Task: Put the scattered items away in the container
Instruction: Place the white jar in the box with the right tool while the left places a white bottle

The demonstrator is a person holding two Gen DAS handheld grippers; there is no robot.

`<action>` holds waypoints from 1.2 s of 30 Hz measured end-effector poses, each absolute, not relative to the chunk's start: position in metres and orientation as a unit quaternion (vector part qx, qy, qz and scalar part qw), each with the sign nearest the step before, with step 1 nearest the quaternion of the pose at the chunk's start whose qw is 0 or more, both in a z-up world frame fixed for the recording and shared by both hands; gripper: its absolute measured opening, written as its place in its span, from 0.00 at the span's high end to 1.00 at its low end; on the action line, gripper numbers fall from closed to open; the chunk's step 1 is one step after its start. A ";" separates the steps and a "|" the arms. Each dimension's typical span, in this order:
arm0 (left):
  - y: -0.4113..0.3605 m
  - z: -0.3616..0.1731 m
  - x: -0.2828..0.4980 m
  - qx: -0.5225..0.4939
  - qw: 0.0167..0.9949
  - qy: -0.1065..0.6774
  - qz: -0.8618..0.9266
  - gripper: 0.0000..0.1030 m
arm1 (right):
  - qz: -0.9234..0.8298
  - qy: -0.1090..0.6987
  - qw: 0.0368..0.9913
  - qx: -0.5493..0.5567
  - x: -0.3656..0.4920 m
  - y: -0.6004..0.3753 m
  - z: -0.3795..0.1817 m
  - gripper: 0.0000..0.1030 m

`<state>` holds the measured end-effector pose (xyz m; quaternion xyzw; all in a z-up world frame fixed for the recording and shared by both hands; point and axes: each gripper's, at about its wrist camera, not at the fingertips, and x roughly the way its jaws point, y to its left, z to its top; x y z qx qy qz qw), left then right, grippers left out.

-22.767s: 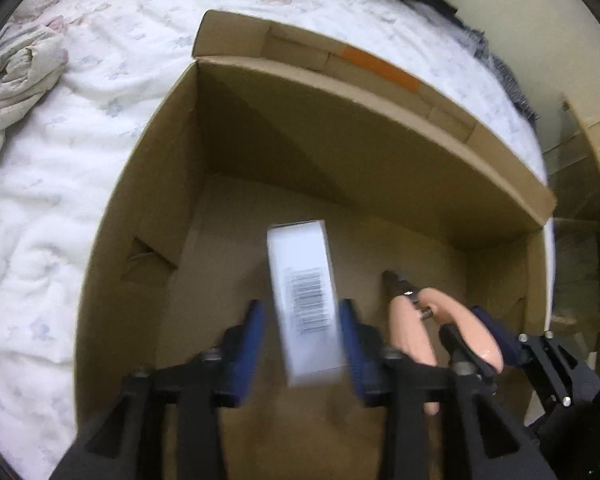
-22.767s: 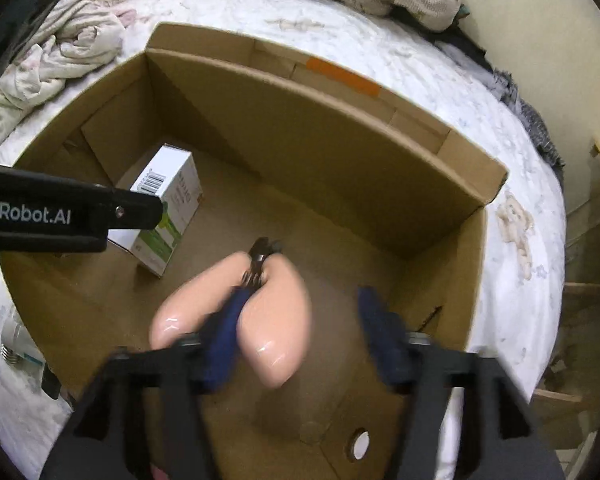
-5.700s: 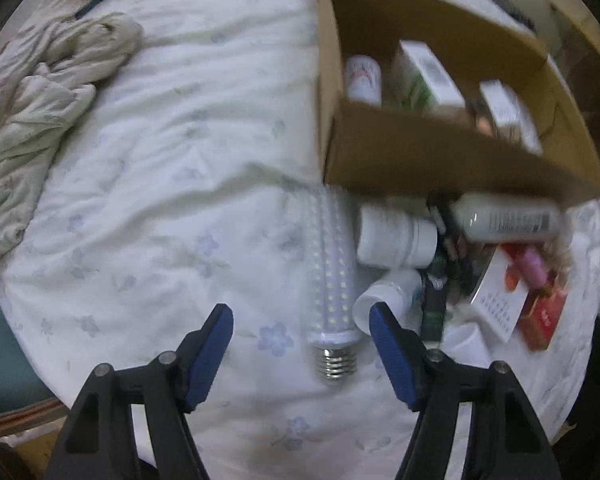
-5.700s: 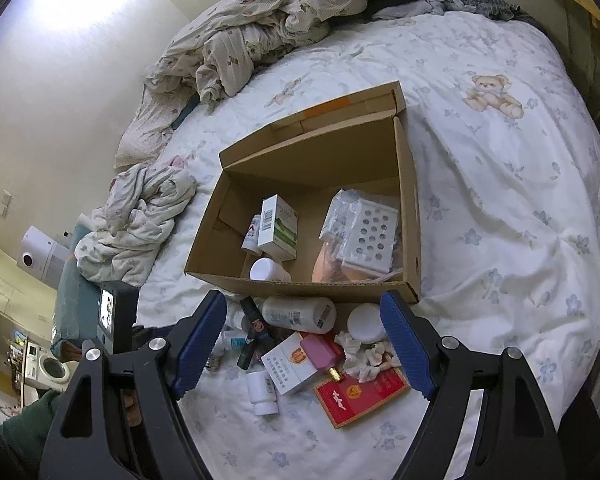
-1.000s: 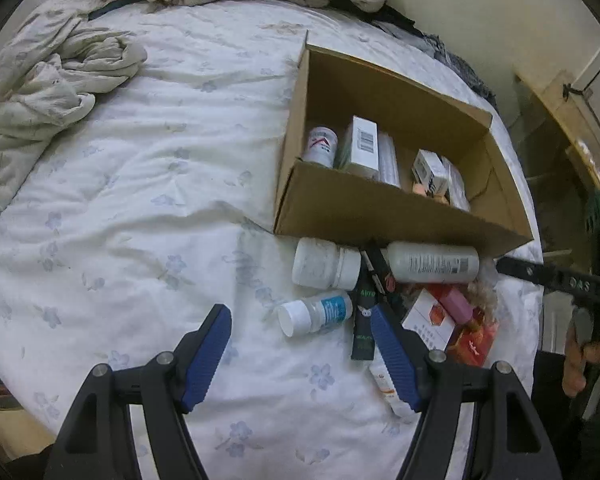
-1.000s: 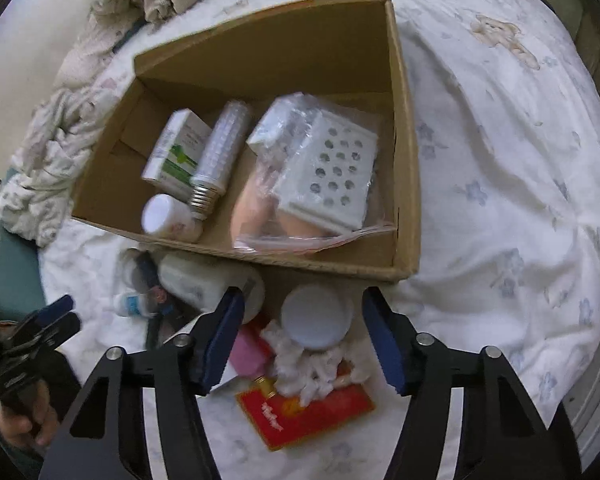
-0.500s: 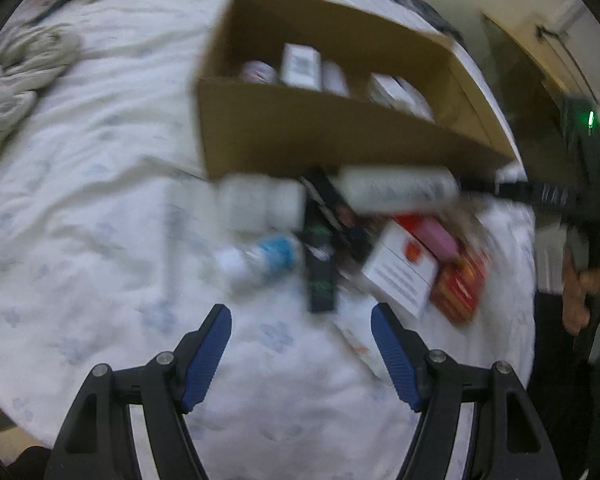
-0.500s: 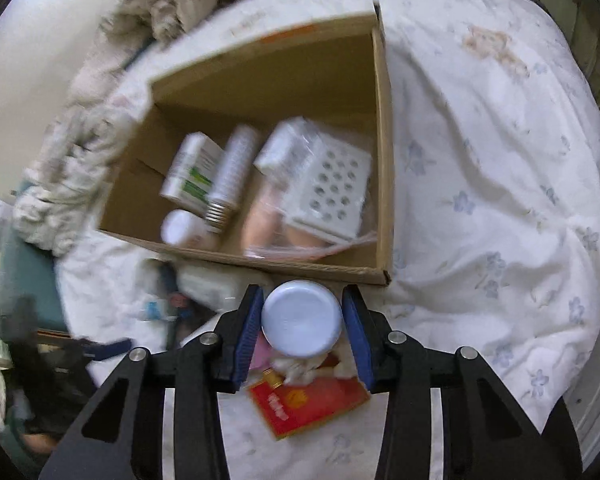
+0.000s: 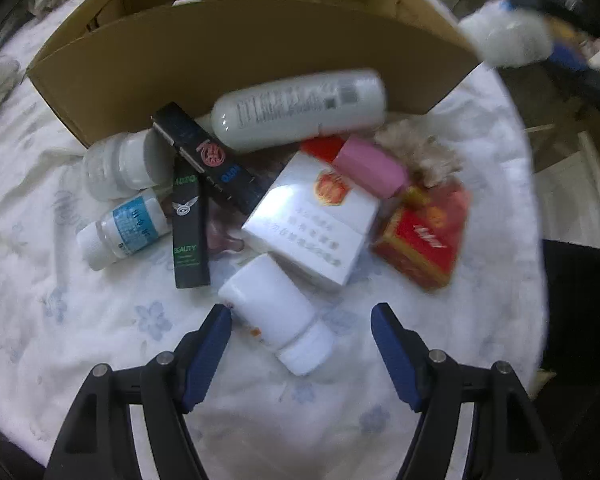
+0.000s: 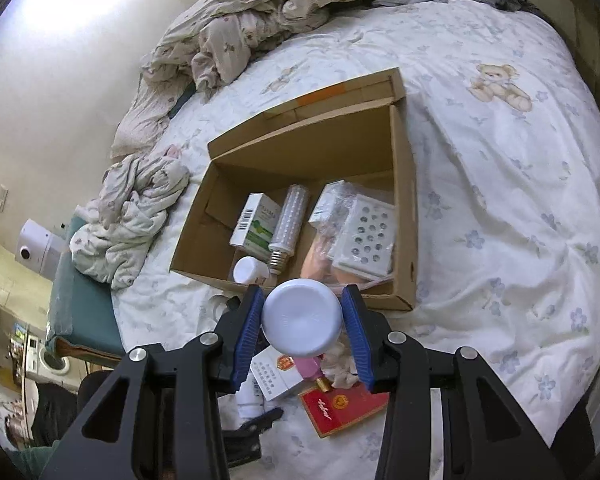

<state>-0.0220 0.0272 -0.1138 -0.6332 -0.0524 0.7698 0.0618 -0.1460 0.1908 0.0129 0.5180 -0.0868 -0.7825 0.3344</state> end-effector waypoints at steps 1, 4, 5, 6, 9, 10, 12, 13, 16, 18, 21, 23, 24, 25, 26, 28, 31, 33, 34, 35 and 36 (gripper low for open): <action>0.027 -0.117 -0.023 -0.635 0.053 -0.050 0.769 0.33 | -0.782 -0.085 0.338 0.517 -0.146 0.189 0.013 0.57; 0.028 -0.116 -0.020 -0.622 0.031 -0.021 0.782 0.51 | -0.781 -0.084 0.348 0.512 -0.145 0.185 0.015 0.57; 0.027 -0.114 -0.018 -0.619 0.029 -0.014 0.785 0.63 | -0.781 -0.084 0.351 0.510 -0.144 0.184 0.016 0.57; 0.026 -0.113 -0.017 -0.618 0.029 -0.012 0.786 0.65 | -0.781 -0.085 0.354 0.508 -0.143 0.183 0.018 0.57; 0.019 -0.109 -0.012 -0.619 0.028 -0.013 0.785 0.68 | -0.780 -0.087 0.361 0.504 -0.142 0.182 0.022 0.57; 0.016 -0.107 -0.010 -0.618 0.027 -0.014 0.785 0.68 | -0.780 -0.089 0.362 0.502 -0.141 0.182 0.023 0.57; 0.010 -0.100 -0.006 -0.617 0.030 -0.020 0.786 0.68 | -0.779 -0.095 0.365 0.500 -0.141 0.184 0.025 0.57; 0.007 -0.096 -0.004 -0.615 0.031 -0.020 0.788 0.68 | -0.779 -0.099 0.367 0.499 -0.140 0.185 0.026 0.57; 0.000 -0.074 0.003 -0.598 0.029 -0.012 0.801 0.68 | -0.779 -0.105 0.371 0.494 -0.142 0.187 0.030 0.57; -0.004 -0.058 0.007 -0.582 0.027 -0.008 0.813 0.68 | -0.779 -0.112 0.373 0.491 -0.144 0.188 0.033 0.57; -0.012 -0.030 0.008 -0.553 0.019 -0.011 0.833 0.68 | -0.779 -0.125 0.375 0.486 -0.152 0.191 0.036 0.57; -0.018 -0.014 -0.005 -0.537 0.013 -0.022 0.843 0.68 | -0.780 -0.134 0.374 0.483 -0.158 0.193 0.038 0.57; -0.021 -0.007 -0.013 -0.529 0.010 -0.029 0.848 0.68 | -0.780 -0.139 0.374 0.482 -0.161 0.193 0.038 0.57; -0.024 0.001 -0.021 -0.522 0.008 -0.035 0.852 0.68 | -0.780 -0.144 0.374 0.480 -0.164 0.194 0.039 0.57; -0.027 0.008 -0.029 -0.514 0.005 -0.042 0.857 0.68 | -0.780 -0.149 0.373 0.480 -0.167 0.195 0.038 0.57; -0.032 0.023 -0.045 -0.498 -0.001 -0.055 0.865 0.68 | -0.776 -0.161 0.372 0.484 -0.174 0.195 0.035 0.57; -0.039 0.036 -0.069 -0.486 -0.001 -0.081 0.870 0.68 | -0.765 -0.188 0.374 0.489 -0.183 0.195 0.030 0.57; -0.039 0.041 -0.085 -0.484 0.003 -0.091 0.871 0.68 | -0.751 -0.217 0.378 0.496 -0.191 0.197 0.024 0.57; -0.038 0.042 -0.092 -0.483 0.006 -0.088 0.871 0.68 | -0.745 -0.229 0.376 0.500 -0.194 0.199 0.020 0.57; -0.036 0.041 -0.099 -0.481 0.010 -0.085 0.872 0.68 | -0.740 -0.241 0.374 0.504 -0.196 0.200 0.017 0.57; -0.034 0.038 -0.109 -0.480 0.011 -0.080 0.873 0.68 | -0.736 -0.253 0.371 0.506 -0.198 0.202 0.013 0.57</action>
